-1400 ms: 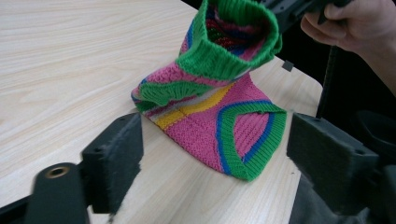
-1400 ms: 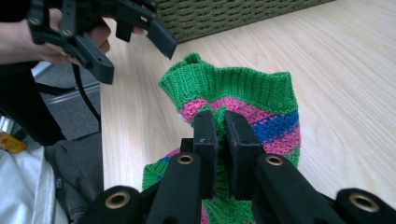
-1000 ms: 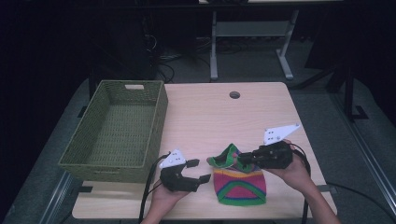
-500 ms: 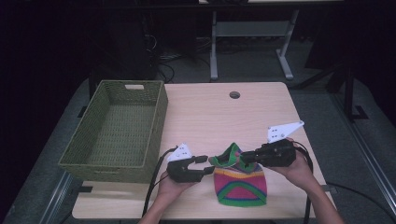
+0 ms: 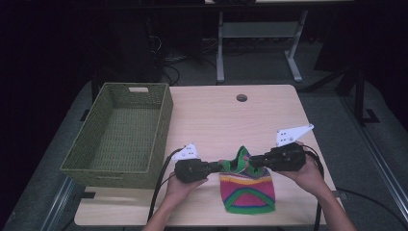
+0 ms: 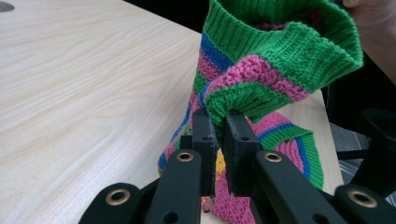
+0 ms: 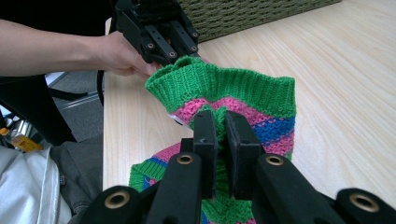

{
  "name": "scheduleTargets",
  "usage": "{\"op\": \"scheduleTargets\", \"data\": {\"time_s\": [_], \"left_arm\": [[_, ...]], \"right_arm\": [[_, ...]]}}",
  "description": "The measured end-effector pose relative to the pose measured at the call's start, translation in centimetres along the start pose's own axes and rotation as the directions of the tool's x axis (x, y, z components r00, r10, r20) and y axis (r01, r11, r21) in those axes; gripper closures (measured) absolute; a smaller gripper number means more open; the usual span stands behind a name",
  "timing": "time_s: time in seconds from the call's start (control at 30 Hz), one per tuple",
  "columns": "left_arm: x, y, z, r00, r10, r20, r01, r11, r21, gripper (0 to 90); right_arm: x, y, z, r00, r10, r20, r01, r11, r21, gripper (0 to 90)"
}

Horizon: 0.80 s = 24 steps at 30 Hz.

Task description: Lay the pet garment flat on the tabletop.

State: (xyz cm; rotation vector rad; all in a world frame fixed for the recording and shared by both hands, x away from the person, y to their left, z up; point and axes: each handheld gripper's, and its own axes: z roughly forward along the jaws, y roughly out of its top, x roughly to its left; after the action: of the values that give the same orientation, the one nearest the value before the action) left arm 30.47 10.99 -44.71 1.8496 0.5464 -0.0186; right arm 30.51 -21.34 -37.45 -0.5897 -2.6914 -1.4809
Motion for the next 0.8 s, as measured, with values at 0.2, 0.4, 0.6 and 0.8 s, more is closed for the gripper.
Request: {"op": "scheduleTargets", "data": {"time_s": [0.2,0.4,0.6,0.8], "left_arm": [[-0.2,0.5,-0.7,1.0,0.003,-0.006,-0.003,0.9998,-0.021,84.6],[-0.5,1.5,-1.4,0.9995,0.025,-0.018,-0.025,0.9996,-0.014,84.9],[-0.6,2.4,-2.0,0.9988,0.035,-0.035,-0.036,0.9992,-0.019,85.0],[-0.6,3.2,-2.3,0.9977,0.043,-0.052,-0.044,0.9987,-0.024,85.1]], "right_arm": [[0.2,-0.3,-0.6,0.9999,0.001,0.013,-0.001,1.0,-0.01,83.5],[0.8,-0.5,-0.9,0.9994,0.004,0.033,-0.003,1.0,-0.011,83.5],[1.5,-0.3,-0.9,0.9991,-0.002,0.043,0.003,1.0,-0.01,83.5],[1.9,-0.1,-0.7,0.9994,-0.003,0.033,0.004,1.0,-0.019,83.5]]}}
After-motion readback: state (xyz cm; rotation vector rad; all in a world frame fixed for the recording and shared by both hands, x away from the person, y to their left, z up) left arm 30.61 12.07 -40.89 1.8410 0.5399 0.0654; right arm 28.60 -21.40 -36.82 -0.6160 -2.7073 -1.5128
